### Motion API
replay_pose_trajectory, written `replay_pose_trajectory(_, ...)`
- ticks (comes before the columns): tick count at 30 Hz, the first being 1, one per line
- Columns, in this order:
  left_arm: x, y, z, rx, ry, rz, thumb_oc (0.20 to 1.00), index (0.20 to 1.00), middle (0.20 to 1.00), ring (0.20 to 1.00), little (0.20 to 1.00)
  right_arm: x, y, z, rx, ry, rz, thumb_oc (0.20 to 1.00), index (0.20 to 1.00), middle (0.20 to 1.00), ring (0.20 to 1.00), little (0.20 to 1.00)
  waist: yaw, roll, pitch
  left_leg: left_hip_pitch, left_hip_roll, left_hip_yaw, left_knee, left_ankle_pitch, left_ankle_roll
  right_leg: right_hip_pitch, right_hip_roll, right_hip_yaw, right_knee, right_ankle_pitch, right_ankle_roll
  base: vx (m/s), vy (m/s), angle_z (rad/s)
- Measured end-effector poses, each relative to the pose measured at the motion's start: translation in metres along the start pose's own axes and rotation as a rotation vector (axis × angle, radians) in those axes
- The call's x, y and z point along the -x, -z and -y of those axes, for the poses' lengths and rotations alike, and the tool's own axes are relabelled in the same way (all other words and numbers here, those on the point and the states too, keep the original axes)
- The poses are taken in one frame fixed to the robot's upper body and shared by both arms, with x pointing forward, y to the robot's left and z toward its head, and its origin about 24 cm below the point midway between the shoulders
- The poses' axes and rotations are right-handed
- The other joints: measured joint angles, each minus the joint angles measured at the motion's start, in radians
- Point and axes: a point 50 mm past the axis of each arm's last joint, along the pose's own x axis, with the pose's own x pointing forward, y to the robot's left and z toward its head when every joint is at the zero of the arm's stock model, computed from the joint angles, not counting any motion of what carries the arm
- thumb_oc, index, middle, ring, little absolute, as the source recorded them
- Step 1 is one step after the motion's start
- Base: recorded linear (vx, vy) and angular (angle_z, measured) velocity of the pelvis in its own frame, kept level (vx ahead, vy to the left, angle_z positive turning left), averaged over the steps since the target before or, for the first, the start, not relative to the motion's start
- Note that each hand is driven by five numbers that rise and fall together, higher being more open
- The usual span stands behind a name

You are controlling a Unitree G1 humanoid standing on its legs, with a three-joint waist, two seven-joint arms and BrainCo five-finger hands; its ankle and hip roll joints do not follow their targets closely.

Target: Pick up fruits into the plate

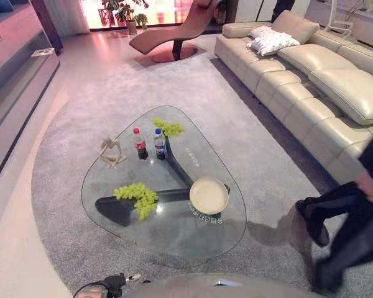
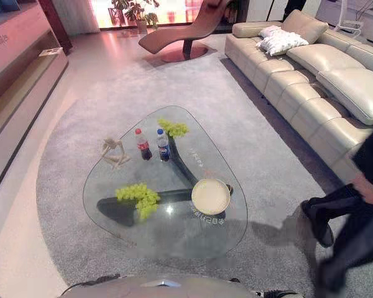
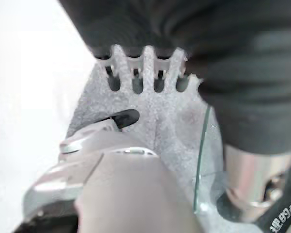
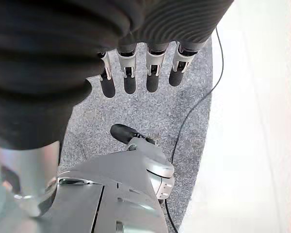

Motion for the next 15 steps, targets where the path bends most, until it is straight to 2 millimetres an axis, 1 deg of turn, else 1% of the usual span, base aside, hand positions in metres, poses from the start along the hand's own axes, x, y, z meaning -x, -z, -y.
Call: replay_pose_trajectory(15,0.0,-0.0002,-0.0021,0.0,-0.041,0.0,1.0,1.0,1.0,1.0,1.0,0.0,0.0003,0.0002,0.008,0.002,-0.001,1.0,1.0,1.0,1.0,1.0,0.0,0.0,0.001,0.001,0.0,0.001,0.0,0.0,0.0,0.0,0.0,0.001,0.0,0.0,0.0,0.01,0.001,0.0)
